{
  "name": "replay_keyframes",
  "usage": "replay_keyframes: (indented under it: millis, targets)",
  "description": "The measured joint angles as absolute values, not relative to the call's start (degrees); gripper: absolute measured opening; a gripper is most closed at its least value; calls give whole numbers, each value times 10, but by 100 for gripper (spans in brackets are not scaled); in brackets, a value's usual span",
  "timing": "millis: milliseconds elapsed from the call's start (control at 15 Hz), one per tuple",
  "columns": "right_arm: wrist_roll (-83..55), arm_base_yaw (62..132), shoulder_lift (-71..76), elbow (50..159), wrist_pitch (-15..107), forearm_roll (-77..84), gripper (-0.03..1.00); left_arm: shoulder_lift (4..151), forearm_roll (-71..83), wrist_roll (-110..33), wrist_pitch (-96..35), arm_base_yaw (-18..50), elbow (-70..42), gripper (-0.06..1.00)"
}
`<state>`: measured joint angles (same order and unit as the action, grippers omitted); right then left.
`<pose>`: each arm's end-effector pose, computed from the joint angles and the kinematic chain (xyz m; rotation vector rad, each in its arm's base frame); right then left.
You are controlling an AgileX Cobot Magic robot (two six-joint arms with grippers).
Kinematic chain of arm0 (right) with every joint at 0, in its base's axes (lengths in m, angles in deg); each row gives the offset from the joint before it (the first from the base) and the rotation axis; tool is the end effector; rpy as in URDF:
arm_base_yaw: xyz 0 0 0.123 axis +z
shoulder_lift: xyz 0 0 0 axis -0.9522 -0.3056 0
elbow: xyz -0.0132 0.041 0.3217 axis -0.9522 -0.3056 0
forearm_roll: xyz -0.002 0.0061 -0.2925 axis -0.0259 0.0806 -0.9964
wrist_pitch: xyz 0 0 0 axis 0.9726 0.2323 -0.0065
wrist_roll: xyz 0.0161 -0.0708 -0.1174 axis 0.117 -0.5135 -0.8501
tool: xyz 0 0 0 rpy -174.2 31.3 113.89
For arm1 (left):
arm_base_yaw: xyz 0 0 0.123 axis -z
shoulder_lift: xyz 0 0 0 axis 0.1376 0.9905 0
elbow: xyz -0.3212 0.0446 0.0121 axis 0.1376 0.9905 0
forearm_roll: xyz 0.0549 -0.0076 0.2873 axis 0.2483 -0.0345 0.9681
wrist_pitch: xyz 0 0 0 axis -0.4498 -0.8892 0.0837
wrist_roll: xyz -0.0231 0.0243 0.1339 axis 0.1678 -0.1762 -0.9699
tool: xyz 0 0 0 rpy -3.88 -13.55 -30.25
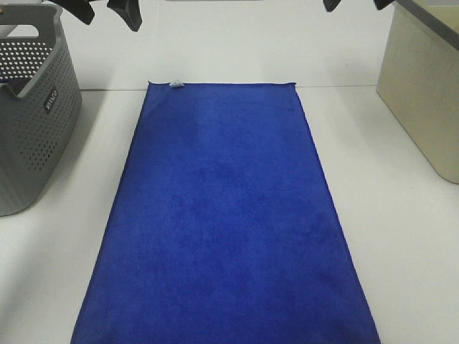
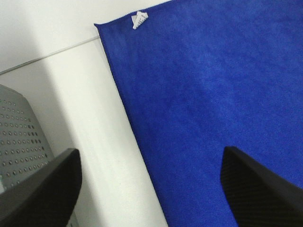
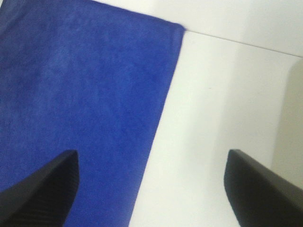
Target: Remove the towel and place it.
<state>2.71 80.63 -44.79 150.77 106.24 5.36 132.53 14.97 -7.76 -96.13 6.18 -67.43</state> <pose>0.5416 0.1022 0.3401 -0.3066 2.5680 0.2433 0.5634 -0.1519 0.3068 0.3841 2.5728 -0.1741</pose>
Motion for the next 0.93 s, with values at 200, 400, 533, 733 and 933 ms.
replay_keyframes:
  millis: [200, 400, 533, 733, 933]
  targets:
    - [64, 792, -407, 1508, 1064, 29, 81, 1304, 162, -67, -964, 57, -674, 76]
    - [90, 719, -385, 1508, 1064, 27, 81, 1284, 165, -63, -965, -14, -674, 76]
    - [92, 684, -377, 1508, 1064, 24, 81, 1277, 163, -63, -965, -72, -674, 76]
    - [91, 657, -368, 1508, 1064, 23, 80, 1270, 157, -63, -965, -99, -674, 76]
    - [87, 657, -364, 1495, 1064, 27, 80, 1261, 161, -63, -966, -99, -674, 76]
